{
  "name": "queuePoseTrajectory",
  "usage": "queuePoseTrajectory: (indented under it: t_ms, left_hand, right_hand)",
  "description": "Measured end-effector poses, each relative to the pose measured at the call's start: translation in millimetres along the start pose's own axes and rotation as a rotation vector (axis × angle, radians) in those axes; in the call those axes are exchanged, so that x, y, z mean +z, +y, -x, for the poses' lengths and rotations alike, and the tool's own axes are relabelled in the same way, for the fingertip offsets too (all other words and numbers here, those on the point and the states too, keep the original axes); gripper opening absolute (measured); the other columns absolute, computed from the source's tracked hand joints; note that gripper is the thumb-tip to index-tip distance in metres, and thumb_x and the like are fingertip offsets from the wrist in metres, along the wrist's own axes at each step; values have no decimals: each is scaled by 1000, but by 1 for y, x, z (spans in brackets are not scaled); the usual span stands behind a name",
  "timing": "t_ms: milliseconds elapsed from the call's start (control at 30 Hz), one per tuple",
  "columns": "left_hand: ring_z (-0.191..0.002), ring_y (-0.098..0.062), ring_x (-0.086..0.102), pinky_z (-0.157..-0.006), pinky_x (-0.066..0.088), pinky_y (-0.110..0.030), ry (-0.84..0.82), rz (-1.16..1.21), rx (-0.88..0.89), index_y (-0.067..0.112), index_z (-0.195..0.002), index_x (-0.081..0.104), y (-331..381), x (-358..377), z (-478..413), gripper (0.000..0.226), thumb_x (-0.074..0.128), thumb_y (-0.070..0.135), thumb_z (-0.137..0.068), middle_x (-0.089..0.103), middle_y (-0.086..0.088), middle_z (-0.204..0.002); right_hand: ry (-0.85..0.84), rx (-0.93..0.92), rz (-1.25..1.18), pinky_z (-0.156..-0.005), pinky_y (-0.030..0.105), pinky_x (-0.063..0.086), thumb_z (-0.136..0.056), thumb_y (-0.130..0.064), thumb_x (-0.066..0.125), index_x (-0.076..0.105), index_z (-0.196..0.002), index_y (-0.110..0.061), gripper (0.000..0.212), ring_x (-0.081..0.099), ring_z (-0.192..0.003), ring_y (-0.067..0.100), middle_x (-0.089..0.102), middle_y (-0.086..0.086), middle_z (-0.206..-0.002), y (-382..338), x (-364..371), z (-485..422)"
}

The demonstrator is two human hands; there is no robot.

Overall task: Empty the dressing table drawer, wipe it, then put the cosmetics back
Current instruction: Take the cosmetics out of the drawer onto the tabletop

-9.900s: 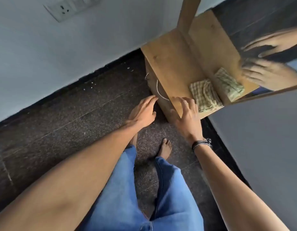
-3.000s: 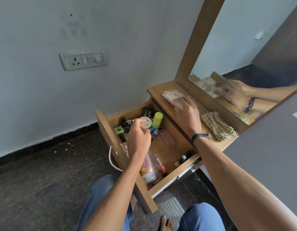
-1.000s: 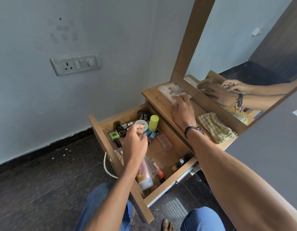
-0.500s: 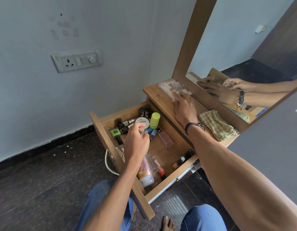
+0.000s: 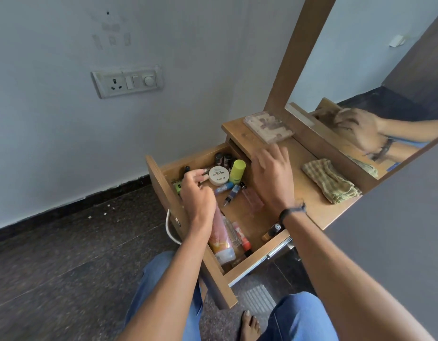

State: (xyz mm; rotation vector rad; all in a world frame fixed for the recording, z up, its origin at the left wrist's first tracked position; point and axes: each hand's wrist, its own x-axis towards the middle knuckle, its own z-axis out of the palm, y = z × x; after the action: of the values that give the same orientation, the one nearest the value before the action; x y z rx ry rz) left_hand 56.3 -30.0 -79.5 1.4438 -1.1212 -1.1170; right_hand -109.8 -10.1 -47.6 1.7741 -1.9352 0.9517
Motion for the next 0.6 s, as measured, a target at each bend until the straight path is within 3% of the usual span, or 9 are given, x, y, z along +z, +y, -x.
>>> queuePoseTrajectory:
  t_ms: [67,133,200,267,367,600]
  left_hand:
    - [-104,-6,57,-83,47,-18,2,-4,8,27,-107,55,2,-1,1,50,41,-17,-86,59,6,-110]
    - [-102,-7,58,-73,46,-9,-2,18,-6,23,-108,56,4,-1,1,49,38,-17,-86,60,4,-110]
    - [-97,-4,58,-67,45,-5,-12,59,-49,18,-112,57,8,-2,2,47,36,-16,-88,59,7,-107]
    - [-98,-4,59,-77,48,-10,-4,75,-73,15,-117,58,8,-3,3,46,35,-14,-89,59,9,-104]
    - [-103,-8,59,-92,50,-24,0,71,-80,15,-118,58,8,-2,3,46,35,-13,-90,60,10,-102]
    - [-105,-11,61,-87,50,-23,-9,101,-72,17,-114,58,6,-2,2,39,43,-10,-91,63,3,-111]
  right_hand:
    - [-129,43,-78,-77,19,40,-101,-15,57,73,-102,-16,16,48,-88,9,66,-3,-98,-31,-9,33]
    - [-348,169,-109,-78,12,39,-99,-22,60,71,-111,-22,16,50,-91,4,67,-6,-105,-53,-12,66]
    - [-537,309,-94,-81,21,51,-97,-35,63,67,-120,-25,25,57,-94,7,66,-7,-111,-68,-8,94]
    - [-643,418,-76,-80,31,56,-98,-44,59,63,-125,-24,35,61,-93,12,65,-5,-111,-80,-3,111]
    - [-667,508,-54,-73,31,54,-101,-51,48,60,-127,-22,41,62,-90,16,63,-3,-110,-93,-3,116]
    - [-760,498,6,-79,36,56,-87,-51,66,54,-135,-22,57,58,-100,19,55,-2,-117,-95,1,116]
